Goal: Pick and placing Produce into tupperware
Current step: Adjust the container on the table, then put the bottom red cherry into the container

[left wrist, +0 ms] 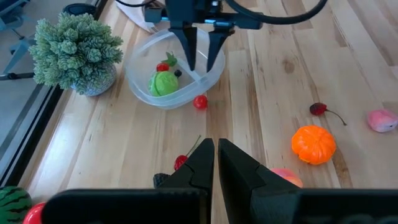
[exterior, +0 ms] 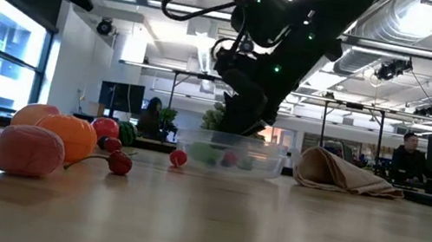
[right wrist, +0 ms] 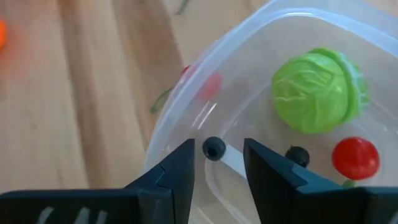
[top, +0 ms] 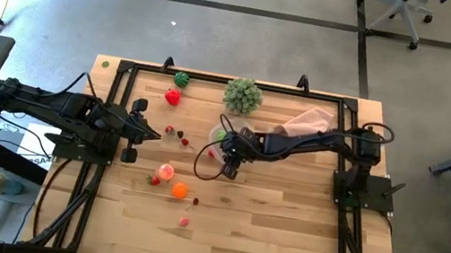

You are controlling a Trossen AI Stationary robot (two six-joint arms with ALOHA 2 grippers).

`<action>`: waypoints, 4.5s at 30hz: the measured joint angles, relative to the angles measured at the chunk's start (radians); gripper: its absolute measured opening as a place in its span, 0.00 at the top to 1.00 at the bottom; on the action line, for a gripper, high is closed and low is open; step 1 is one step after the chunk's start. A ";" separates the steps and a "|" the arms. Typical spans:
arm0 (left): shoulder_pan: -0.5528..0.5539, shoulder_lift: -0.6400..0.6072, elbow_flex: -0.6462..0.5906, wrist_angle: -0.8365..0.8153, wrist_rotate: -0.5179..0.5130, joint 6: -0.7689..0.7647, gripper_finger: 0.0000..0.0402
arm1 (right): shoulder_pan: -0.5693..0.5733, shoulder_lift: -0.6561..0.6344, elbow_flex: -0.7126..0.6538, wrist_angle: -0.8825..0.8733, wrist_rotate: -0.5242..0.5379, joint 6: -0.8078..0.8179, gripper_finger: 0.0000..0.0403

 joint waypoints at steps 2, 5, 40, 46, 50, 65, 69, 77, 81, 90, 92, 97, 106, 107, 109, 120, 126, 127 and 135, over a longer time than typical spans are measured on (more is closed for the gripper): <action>0.000 0.000 0.000 0.000 0.000 0.000 0.96 | 0.012 0.000 0.000 0.000 -0.001 0.002 0.68; 0.000 0.000 0.000 0.000 0.000 0.000 0.96 | 0.024 0.000 0.000 0.000 0.015 -0.003 0.68; 0.000 0.000 0.000 0.001 0.000 0.000 0.96 | 0.698 -0.288 0.002 -0.349 0.563 0.401 0.68; 0.000 0.000 0.000 0.001 0.000 0.000 0.96 | 0.779 -0.108 0.002 -0.249 0.637 0.477 0.68; 0.000 0.000 0.000 0.000 0.000 0.000 0.96 | 0.752 -0.004 0.001 -0.084 0.640 0.431 0.68; 0.000 0.000 0.000 0.000 0.000 0.000 0.96 | 0.500 0.125 0.001 0.442 0.325 -0.042 0.68; 0.000 0.000 0.000 0.000 0.000 0.000 0.96 | 0.456 0.179 0.001 0.515 0.201 -0.089 0.68; 0.000 0.000 0.000 0.000 0.000 0.000 0.96 | 0.413 0.243 0.000 0.565 0.178 -0.087 0.68; 0.000 0.000 0.000 0.000 0.000 0.000 0.96 | 0.407 0.246 0.000 0.529 0.185 -0.062 0.68; 0.000 0.000 0.000 0.000 0.000 0.000 0.96 | 0.375 0.242 0.005 0.464 0.167 0.014 0.68; 0.000 0.000 0.000 0.000 0.000 0.000 0.96 | 0.361 0.241 0.005 0.459 0.126 0.029 0.68; 0.000 0.000 0.000 0.000 0.000 0.000 0.96 | 0.343 0.240 0.004 0.457 0.084 0.028 0.68; 0.000 0.000 0.000 0.000 0.000 0.000 0.96 | 0.324 0.243 0.002 0.489 0.030 0.002 0.67; 0.000 0.000 0.000 0.000 0.000 0.000 0.96 | 0.323 0.243 0.002 0.494 0.027 0.002 0.65; 0.000 0.000 0.000 0.000 0.000 0.000 0.96 | 0.323 0.245 0.002 0.500 0.026 0.000 0.62; 0.000 0.000 0.000 0.000 0.000 0.000 0.96 | 0.321 0.249 -0.001 0.545 0.029 -0.036 0.54; 0.000 0.000 0.000 0.000 0.000 0.000 0.96 | 0.297 0.251 -0.001 0.559 0.033 -0.040 0.54; 0.000 0.000 0.000 0.000 0.000 0.000 0.96 | 0.294 0.251 -0.001 0.560 0.031 -0.040 0.54; 0.000 0.000 0.000 0.000 0.000 0.000 0.96 | 0.293 0.251 -0.001 0.571 -0.003 -0.042 0.54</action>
